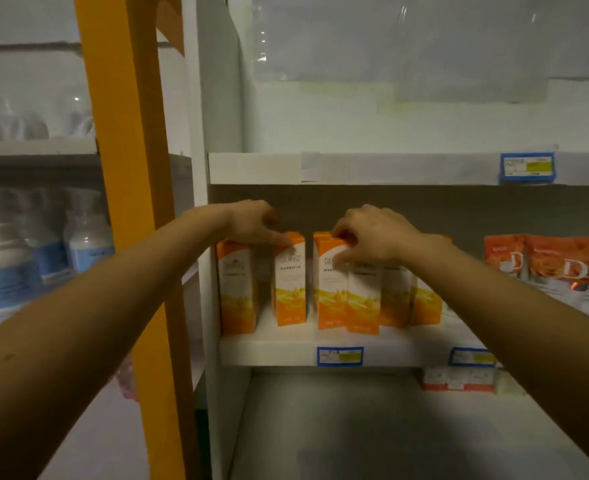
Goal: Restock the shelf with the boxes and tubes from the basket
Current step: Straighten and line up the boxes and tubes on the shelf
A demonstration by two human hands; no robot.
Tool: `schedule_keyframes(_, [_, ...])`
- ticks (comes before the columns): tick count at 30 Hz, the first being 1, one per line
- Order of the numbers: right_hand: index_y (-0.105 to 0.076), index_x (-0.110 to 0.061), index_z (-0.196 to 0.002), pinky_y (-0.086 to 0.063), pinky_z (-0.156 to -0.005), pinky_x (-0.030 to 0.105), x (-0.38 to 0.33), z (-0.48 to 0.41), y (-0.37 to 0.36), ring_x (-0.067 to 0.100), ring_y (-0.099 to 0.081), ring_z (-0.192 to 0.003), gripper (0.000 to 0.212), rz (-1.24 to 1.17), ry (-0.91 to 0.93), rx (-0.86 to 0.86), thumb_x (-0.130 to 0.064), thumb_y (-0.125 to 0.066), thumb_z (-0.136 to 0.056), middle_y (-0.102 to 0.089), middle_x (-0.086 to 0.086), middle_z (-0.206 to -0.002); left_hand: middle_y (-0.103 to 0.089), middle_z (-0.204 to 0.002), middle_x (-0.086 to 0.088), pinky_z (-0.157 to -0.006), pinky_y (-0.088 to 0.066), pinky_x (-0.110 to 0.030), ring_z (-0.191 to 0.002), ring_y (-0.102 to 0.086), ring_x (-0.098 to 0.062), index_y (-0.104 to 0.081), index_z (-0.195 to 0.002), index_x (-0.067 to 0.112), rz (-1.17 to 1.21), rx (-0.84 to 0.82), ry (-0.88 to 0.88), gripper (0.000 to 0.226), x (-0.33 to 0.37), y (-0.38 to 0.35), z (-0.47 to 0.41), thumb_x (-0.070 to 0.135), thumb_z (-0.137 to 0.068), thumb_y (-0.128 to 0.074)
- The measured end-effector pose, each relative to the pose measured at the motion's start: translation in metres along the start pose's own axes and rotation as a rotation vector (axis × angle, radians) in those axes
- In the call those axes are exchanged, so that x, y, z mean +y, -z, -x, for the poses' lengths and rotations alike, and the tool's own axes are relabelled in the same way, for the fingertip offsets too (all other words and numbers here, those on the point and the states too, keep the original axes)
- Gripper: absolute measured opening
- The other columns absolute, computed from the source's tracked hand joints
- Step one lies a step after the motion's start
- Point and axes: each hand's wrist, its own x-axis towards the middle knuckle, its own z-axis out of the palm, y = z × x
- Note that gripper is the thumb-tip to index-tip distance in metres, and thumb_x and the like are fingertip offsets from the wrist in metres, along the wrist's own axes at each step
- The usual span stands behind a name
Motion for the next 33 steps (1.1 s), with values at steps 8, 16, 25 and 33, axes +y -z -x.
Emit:
schedule_keyframes(8, [-0.055,-0.025,-0.119,-0.050,-0.081,0.029,0.010,-0.019,0.004,0.015,-0.058,-0.102,0.052,-0.075,-0.002,-0.082,-0.046,-0.070,-0.074,-0.060,-0.003,-0.117,-0.061,-0.123,-0.003,-0.103,-0.044,-0.046,-0.113,-0.058,-0.025,-0.056,-0.123,0.020,0.105,-0.095,0.039,0.051,-0.011,0.010,-0.022,0.054,-0.087,-0.046])
schedule_keyframes(16, [-0.054,-0.029,-0.123,-0.051,-0.085,0.036,-0.014,-0.039,0.006,0.015,-0.057,-0.108,0.057,-0.166,0.162,0.004,-0.053,-0.067,-0.073,-0.061,-0.006,-0.118,-0.051,-0.134,-0.008,-0.105,-0.042,-0.046,-0.121,-0.051,-0.028,-0.043,-0.137,0.021,-0.018,-0.182,0.091,0.043,-0.015,0.010,-0.034,0.029,-0.094,-0.046])
schedule_keyframes(25, [-0.061,-0.025,-0.117,-0.042,-0.081,0.031,-0.030,-0.044,-0.003,0.019,-0.059,-0.103,0.047,-0.094,0.193,-0.039,-0.048,-0.066,-0.077,-0.066,-0.001,-0.113,-0.060,-0.120,-0.005,-0.100,-0.048,-0.046,-0.110,-0.059,-0.026,-0.051,-0.129,0.020,-0.144,-0.182,0.073,0.043,-0.013,0.010,-0.035,0.034,-0.088,-0.055])
schedule_keyframes(33, [-0.060,-0.028,-0.119,-0.041,-0.091,0.032,-0.027,-0.043,0.002,0.016,-0.059,-0.104,0.046,-0.110,0.189,-0.054,-0.049,-0.065,-0.078,-0.066,-0.003,-0.113,-0.054,-0.132,-0.010,-0.105,-0.044,-0.045,-0.120,-0.054,-0.029,-0.046,-0.133,0.014,-0.227,-0.247,0.118,0.045,-0.012,0.020,-0.032,0.027,-0.091,-0.054])
